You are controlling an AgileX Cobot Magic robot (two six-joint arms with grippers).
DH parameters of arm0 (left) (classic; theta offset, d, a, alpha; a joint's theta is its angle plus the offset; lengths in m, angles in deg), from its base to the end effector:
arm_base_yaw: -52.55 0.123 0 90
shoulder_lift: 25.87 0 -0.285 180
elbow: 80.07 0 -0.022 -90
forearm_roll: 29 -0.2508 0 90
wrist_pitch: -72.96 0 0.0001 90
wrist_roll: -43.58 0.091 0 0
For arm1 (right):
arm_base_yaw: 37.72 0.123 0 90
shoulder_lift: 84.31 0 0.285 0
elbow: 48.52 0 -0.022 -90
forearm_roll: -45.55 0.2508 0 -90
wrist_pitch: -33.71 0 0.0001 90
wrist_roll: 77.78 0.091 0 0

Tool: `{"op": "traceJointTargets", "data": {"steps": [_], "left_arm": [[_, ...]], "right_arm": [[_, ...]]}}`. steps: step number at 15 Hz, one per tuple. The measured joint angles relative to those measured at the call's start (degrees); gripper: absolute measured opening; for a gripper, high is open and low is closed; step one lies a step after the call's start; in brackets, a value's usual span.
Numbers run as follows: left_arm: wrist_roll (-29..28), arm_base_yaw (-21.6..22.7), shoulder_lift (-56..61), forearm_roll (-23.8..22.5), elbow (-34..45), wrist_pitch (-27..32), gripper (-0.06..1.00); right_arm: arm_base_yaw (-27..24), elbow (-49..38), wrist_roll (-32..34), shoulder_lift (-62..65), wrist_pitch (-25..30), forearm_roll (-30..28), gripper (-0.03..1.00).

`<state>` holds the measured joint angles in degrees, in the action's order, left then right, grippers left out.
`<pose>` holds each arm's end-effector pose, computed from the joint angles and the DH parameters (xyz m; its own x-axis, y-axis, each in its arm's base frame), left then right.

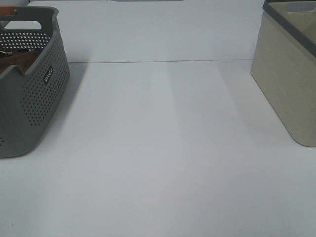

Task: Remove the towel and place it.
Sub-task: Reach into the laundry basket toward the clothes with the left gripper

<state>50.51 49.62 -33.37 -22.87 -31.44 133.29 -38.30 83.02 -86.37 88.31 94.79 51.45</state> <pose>-0.0058 -0.0082 0.2780 -0.4327 0.0897 -0.8971 0.1637 0.9863 0.0197 -0.0065 0.0083 0.2777 -0.4415 -0.0950 -0.8922 -0.1149 0.9922 -0.0488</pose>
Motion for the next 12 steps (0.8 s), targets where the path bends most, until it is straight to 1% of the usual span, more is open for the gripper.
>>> {"op": "traceJointTargets", "data": {"steps": [12], "left_arm": [[0.0,0.0,0.0,0.0,0.0,0.0,0.71]], "right_arm": [[0.0,0.0,0.0,0.0,0.0,0.0,0.75]]}}
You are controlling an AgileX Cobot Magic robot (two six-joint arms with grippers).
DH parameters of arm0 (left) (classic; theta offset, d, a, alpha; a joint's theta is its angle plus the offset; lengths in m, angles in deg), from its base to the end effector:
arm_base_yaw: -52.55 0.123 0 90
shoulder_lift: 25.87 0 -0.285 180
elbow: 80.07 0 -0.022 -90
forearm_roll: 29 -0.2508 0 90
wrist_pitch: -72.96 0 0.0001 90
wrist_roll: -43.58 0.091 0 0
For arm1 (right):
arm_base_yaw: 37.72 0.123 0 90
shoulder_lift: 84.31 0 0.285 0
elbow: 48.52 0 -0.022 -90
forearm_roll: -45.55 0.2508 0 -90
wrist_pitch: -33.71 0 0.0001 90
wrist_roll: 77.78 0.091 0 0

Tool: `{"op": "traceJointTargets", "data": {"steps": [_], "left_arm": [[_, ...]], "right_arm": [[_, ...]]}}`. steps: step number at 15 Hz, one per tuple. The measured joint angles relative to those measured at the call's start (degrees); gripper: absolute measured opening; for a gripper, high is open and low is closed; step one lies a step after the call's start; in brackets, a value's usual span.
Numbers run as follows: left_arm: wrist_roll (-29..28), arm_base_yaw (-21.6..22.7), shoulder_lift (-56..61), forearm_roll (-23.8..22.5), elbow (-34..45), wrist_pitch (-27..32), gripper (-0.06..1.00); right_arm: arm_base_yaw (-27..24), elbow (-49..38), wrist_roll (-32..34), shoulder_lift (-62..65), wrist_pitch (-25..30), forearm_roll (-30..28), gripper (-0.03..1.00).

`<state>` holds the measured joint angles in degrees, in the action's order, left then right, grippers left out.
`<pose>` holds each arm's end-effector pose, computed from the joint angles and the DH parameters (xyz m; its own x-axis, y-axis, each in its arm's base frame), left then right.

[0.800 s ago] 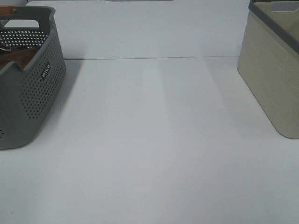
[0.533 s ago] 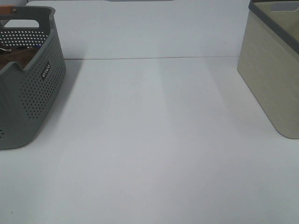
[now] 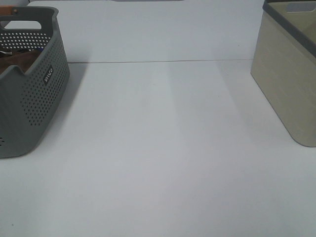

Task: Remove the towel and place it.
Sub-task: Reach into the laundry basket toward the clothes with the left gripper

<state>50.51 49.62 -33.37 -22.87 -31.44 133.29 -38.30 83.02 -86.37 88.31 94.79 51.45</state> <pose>-0.0058 -0.0082 0.2780 -0.4327 0.0897 -0.8971 0.1637 0.9863 0.0197 -0.0065 0.0083 0.2777 -0.4415 -0.0950 -0.8922 -0.1149 0.9922 -0.0488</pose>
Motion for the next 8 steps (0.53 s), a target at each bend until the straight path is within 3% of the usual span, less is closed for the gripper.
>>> {"op": "traceJointTargets", "data": {"steps": [8], "left_arm": [[0.0,0.0,0.0,0.0,0.0,0.0,0.71]], "right_arm": [[0.0,0.0,0.0,0.0,0.0,0.0,0.75]]}}
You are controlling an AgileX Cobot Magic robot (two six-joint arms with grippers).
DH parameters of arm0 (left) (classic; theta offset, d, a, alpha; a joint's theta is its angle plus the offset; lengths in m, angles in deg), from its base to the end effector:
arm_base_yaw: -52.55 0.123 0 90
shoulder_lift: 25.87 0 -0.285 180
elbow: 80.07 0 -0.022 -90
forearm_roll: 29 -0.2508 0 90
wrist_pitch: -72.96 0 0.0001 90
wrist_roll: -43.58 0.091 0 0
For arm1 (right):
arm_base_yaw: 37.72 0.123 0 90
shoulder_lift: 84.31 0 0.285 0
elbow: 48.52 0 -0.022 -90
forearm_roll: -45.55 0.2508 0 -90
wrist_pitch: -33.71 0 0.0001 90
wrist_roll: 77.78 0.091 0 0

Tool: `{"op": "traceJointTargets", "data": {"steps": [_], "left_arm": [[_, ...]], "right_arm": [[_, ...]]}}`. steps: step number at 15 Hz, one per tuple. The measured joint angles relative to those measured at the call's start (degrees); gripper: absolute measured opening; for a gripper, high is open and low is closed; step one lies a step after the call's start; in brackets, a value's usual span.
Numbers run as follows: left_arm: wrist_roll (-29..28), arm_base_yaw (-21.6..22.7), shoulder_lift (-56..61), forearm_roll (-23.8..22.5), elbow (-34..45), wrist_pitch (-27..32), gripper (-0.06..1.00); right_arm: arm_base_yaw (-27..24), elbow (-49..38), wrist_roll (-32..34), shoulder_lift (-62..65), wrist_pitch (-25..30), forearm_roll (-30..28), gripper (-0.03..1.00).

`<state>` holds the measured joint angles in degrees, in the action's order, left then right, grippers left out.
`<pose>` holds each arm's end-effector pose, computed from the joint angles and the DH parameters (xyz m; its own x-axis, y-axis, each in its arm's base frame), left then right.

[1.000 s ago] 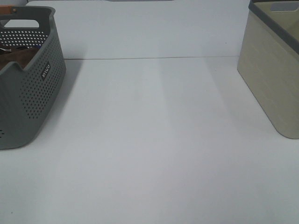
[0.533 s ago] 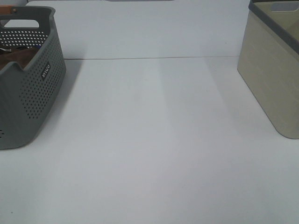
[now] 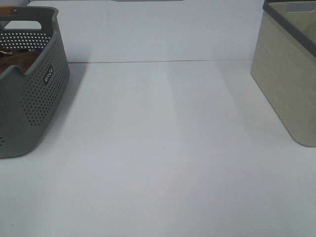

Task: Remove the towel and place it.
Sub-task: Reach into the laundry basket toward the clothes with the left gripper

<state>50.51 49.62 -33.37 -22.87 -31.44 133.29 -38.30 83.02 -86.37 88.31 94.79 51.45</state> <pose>-0.0058 -0.0082 0.2780 -0.4327 0.0897 -0.8971 0.1637 0.9863 0.0197 -0.0065 0.0083 0.2777 -0.4415 -0.0950 -0.8922 -0.1149 0.9922 -0.0488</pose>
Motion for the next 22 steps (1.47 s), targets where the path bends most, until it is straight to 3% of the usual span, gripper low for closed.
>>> {"op": "traceJointTargets", "data": {"steps": [22], "left_arm": [[0.0,0.0,0.0,0.0,0.0,0.0,0.71]], "right_arm": [[0.0,0.0,0.0,0.0,0.0,0.0,0.75]]}}
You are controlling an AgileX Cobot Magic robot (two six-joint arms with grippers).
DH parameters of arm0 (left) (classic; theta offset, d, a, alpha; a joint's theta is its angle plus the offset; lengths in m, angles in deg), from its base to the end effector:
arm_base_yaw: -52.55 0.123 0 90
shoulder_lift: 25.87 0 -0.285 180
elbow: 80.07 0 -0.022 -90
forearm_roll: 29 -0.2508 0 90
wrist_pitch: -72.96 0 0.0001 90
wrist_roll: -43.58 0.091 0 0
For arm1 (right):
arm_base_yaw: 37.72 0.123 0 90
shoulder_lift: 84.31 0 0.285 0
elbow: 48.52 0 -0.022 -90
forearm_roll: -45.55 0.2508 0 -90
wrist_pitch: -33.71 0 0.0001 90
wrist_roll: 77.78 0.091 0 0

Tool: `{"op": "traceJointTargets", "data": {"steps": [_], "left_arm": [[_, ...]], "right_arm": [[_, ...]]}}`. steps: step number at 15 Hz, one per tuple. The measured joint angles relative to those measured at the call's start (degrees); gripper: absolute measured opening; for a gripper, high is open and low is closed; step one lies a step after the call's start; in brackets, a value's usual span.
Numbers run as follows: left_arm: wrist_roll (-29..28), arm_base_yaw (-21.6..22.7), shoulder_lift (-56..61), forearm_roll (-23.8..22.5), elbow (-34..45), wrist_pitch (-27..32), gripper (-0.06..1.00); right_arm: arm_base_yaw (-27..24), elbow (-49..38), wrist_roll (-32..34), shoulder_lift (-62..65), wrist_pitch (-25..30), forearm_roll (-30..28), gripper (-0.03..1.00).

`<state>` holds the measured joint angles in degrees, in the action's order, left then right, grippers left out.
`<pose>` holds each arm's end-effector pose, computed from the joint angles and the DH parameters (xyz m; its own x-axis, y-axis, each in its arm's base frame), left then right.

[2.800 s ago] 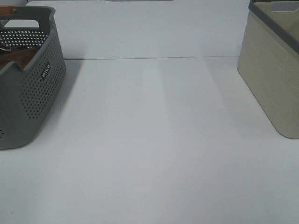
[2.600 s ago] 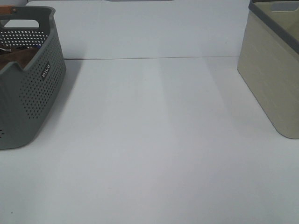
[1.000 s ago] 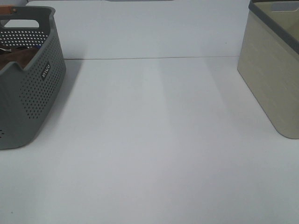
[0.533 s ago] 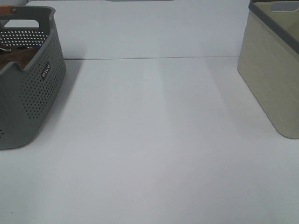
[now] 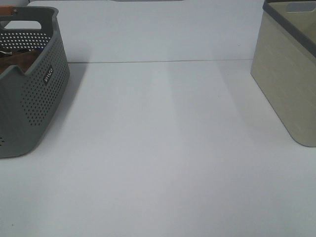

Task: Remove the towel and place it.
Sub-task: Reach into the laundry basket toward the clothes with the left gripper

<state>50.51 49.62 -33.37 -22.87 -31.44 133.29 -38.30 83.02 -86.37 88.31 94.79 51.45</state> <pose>-0.0058 -0.0082 0.2780 -0.4327 0.0897 -0.8971 0.1637 0.9863 0.0197 -0.0065 0.0083 0.2777 -0.4415 -0.0950 -0.8922 -0.1149 0.9922 -0.0488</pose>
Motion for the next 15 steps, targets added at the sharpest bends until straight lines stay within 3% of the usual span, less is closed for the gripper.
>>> {"op": "traceJointTargets", "data": {"steps": [15], "left_arm": [[-0.1,0.0,-1.0,-0.7,-0.6,-0.6,0.71]], "right_arm": [[0.0,0.0,0.0,0.0,0.0,0.0,0.75]]}}
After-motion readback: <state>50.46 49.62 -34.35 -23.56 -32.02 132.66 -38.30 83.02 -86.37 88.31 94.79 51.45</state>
